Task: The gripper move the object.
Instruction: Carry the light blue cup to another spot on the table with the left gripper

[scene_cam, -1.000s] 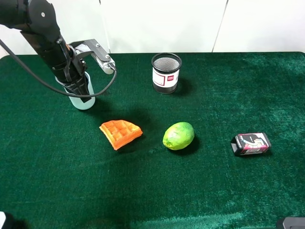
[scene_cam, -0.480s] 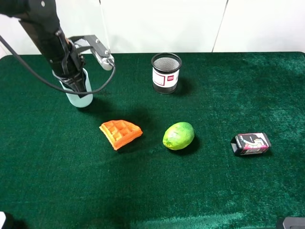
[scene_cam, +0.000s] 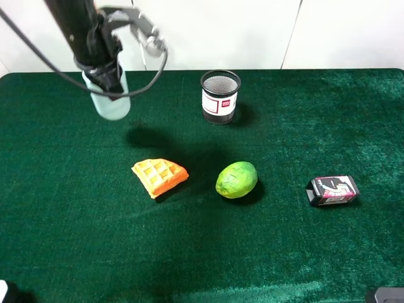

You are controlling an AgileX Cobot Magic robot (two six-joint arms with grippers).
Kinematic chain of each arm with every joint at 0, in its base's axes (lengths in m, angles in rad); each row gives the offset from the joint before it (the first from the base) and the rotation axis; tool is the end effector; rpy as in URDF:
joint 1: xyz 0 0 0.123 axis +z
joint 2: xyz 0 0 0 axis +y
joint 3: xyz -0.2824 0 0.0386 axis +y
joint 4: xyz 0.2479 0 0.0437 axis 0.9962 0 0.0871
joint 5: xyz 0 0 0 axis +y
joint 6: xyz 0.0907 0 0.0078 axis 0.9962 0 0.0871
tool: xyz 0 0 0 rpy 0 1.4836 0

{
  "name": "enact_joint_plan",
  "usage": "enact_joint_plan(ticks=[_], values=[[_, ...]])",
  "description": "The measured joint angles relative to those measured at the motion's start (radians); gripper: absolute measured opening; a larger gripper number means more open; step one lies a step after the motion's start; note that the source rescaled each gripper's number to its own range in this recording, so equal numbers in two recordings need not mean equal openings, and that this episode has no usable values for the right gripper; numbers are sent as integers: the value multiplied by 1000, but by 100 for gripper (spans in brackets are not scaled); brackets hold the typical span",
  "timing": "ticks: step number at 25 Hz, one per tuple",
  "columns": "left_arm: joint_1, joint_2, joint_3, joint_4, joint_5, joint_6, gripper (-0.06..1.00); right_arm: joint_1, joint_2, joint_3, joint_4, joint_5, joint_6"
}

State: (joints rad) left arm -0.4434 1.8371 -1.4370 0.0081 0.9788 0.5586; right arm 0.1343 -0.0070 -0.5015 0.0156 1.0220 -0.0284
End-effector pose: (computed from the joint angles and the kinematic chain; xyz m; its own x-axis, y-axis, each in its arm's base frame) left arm 0.3452 -0.1633 0.2414 -0.5061 0.8314 -0.2295 0.8249 0.5443 0.1525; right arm -0.0047 0.0006 0.2807 -0.4067 -0.0754 -0.9104 -0.1542 0.9880 -0.0129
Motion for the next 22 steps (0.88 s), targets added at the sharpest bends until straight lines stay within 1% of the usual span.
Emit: enact_joint_plan(ticks=[5, 7, 15, 22], values=[[-60, 1, -144, 34, 96, -28, 0, 0, 0, 0, 0, 0, 0], [-87, 1, -193, 44, 120, -28, 0, 0, 0, 0, 0, 0, 0], [-190, 30, -369, 49, 135, -28, 0, 0, 0, 0, 0, 0, 0], [-301, 175, -579, 49, 178, -28, 0, 0, 0, 0, 1, 0, 0]])
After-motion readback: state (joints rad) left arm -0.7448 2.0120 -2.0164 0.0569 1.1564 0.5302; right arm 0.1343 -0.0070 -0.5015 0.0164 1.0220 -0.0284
